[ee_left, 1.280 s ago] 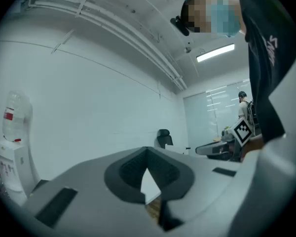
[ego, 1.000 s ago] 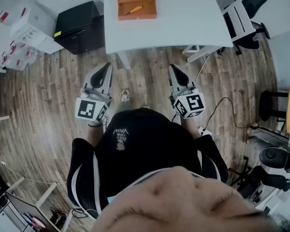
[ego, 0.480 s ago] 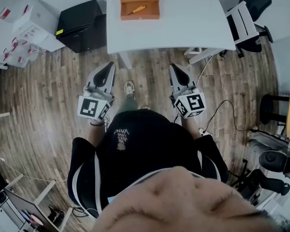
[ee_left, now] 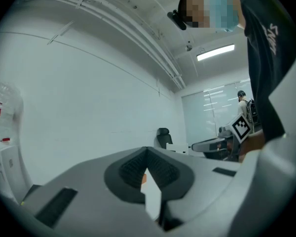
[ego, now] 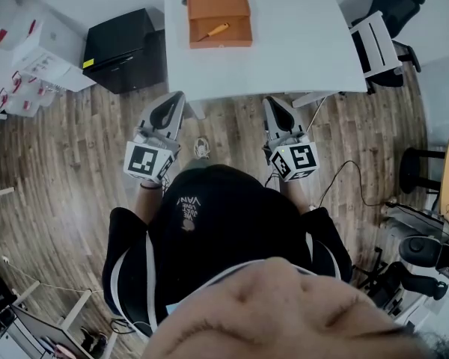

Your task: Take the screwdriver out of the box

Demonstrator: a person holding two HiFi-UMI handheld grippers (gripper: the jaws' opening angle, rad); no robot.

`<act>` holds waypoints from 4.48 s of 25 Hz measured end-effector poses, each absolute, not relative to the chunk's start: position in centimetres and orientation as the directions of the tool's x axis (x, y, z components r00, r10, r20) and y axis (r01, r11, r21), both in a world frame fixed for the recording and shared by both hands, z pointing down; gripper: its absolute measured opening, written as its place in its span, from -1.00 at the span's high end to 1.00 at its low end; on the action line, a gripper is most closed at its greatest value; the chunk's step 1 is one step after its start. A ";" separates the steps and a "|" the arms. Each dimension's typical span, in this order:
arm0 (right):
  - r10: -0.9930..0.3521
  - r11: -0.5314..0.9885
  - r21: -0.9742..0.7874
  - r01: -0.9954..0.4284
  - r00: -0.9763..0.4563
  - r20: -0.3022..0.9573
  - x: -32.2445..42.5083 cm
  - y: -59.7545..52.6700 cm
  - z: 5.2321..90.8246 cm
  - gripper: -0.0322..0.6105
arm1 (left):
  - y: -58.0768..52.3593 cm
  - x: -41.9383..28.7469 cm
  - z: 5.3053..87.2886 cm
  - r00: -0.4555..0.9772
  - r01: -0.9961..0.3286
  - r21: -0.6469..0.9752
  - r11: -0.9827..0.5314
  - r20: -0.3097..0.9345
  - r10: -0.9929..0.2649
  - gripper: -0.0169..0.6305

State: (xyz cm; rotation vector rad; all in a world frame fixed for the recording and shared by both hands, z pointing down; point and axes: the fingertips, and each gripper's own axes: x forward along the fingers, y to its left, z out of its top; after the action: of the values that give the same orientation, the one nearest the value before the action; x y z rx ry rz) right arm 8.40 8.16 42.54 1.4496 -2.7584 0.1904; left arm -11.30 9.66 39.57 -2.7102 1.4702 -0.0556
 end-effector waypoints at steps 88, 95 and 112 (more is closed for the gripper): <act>-0.803 0.560 -0.184 -0.807 -0.584 0.117 7.6 -22.7 45.0 0.86 | -27.6 -8.0 49.6 0.629 -0.766 0.041 -0.642 0.259 -0.733 0.90; -0.796 0.570 -0.193 -0.799 -0.595 0.112 7.7 -23.1 45.1 0.86 | -28.2 -7.1 52.7 0.627 -0.749 0.039 -0.661 0.363 -0.689 0.90; -0.794 0.569 -0.205 -0.796 -0.597 0.113 7.9 -23.9 45.8 0.86 | -27.7 -5.2 61.0 0.568 -0.630 0.039 -0.776 0.704 -0.426 0.90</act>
State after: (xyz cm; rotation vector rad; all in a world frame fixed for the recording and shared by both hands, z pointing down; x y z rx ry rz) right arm 7.93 -23.85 45.81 1.4064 -2.7761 0.3694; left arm -5.16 -27.67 60.97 -3.0295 1.0478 -1.2246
